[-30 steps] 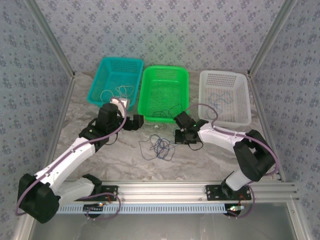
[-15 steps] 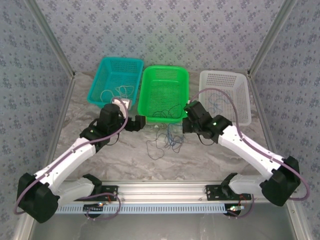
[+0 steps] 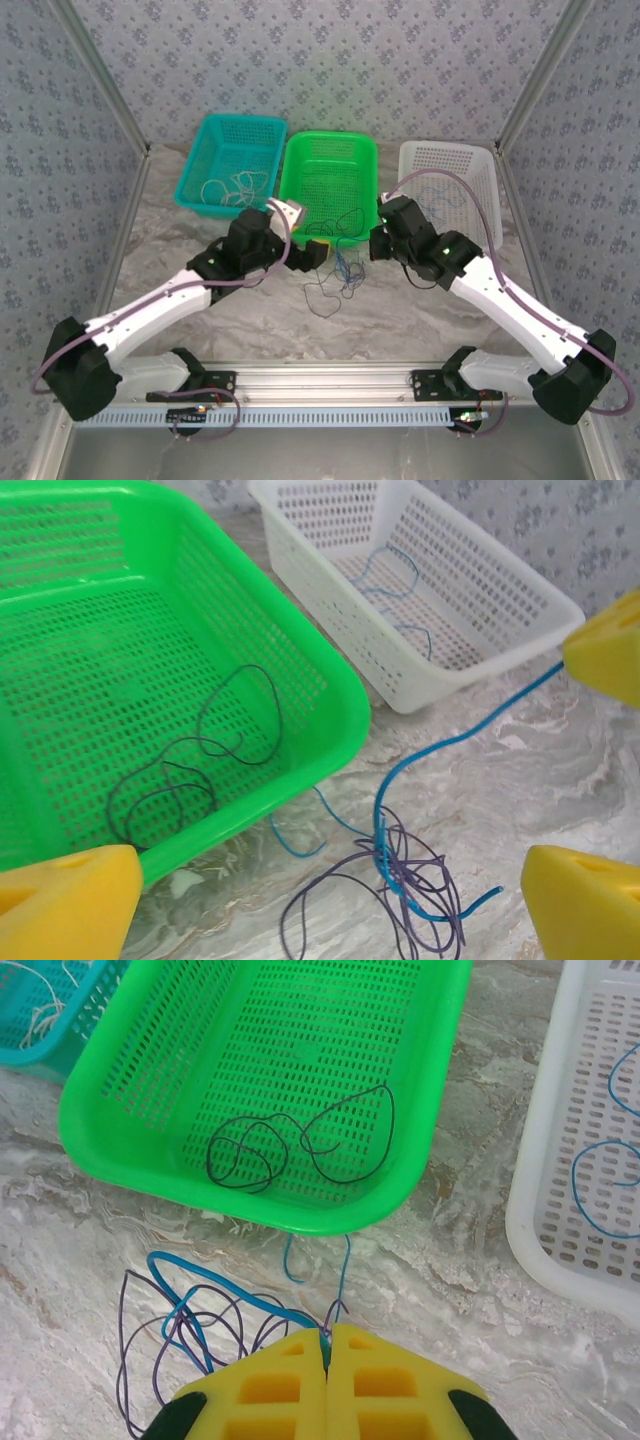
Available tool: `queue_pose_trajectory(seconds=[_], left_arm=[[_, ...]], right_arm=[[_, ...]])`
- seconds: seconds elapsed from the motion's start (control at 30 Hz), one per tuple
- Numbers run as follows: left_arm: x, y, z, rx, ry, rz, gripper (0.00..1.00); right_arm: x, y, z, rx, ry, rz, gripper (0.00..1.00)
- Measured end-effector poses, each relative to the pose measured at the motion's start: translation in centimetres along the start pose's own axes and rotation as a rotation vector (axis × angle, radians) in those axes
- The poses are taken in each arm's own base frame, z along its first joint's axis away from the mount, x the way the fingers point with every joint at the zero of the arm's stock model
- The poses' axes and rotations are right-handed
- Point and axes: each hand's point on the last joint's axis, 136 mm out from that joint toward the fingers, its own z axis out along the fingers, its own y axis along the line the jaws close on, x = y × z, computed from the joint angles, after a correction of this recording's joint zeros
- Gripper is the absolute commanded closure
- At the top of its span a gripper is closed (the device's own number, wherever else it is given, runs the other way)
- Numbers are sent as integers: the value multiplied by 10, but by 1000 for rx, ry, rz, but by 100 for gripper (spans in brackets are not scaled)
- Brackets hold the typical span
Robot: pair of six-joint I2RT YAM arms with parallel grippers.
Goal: Untangle the cables
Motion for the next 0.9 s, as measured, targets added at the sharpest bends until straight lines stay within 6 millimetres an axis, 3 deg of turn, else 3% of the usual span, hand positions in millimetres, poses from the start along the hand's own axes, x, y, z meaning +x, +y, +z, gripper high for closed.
queue_pose_trajectory(seconds=[0.23, 0.5, 0.67, 0.9], left_arm=[[11, -8, 41, -24, 55, 30, 16], [11, -9, 74, -52, 62, 40, 37], [27, -7, 84, -68, 102, 47, 45], [28, -5, 85, -78, 103, 51, 52]], right_arm=[[-6, 6, -6, -54, -50, 52, 100], [-13, 9, -24, -117, -115, 134, 100], [-25, 1, -47, -148, -185, 201, 100], [-35, -23, -71, -130, -259, 273, 100]])
